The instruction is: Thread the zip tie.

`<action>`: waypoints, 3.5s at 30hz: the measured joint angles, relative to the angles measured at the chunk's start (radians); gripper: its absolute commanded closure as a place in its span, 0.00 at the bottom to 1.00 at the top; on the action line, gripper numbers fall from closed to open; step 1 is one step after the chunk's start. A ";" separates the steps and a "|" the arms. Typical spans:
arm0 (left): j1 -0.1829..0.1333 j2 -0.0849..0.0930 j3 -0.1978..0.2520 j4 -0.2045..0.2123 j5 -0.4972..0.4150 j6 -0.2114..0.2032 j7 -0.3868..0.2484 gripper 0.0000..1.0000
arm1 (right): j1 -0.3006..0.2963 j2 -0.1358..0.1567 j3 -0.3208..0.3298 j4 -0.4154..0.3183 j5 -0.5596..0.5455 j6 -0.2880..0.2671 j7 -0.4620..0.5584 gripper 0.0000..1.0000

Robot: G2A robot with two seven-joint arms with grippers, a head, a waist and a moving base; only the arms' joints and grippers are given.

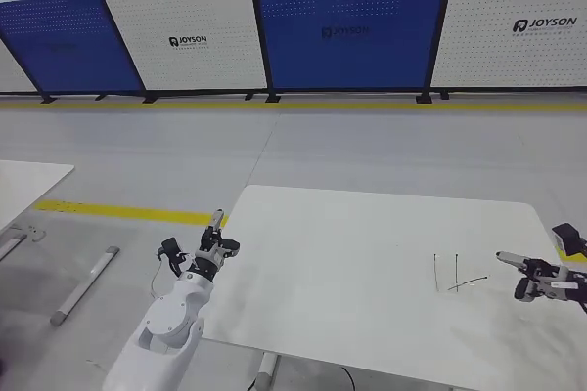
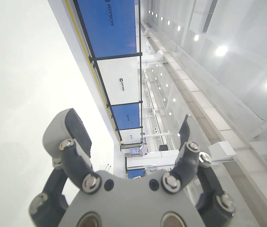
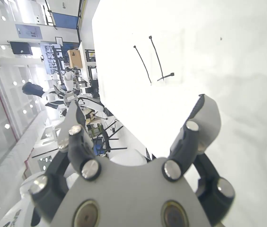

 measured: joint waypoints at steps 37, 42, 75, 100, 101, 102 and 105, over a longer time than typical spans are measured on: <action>0.000 0.000 0.000 0.000 0.000 0.000 0.000 0.00 | 0.281 0.054 -0.499 0.315 0.192 -0.281 -0.001 0.00; 0.000 0.000 0.000 0.000 0.000 0.000 0.000 0.00 | 0.281 0.054 -0.498 0.315 0.192 -0.281 -0.001 0.00; 0.000 0.000 0.000 0.000 0.000 0.000 0.000 0.00 | 0.467 -0.066 -0.659 0.666 0.187 -0.264 -0.015 0.62; 0.000 0.000 0.000 0.000 0.000 0.000 0.000 0.00 | 0.516 -0.100 -0.665 0.792 0.185 -0.279 -0.005 1.00; 0.000 0.000 0.000 0.000 0.000 0.000 0.000 0.00 | 0.518 -0.101 -0.664 0.795 0.185 -0.279 -0.003 1.00; 0.000 0.000 0.000 0.000 0.000 0.000 0.000 0.00 | 0.519 -0.102 -0.664 0.797 0.185 -0.280 -0.002 1.00; 0.000 0.000 0.000 0.000 0.000 0.000 0.000 0.00 | 0.522 -0.103 -0.663 0.803 0.184 -0.286 -0.001 1.00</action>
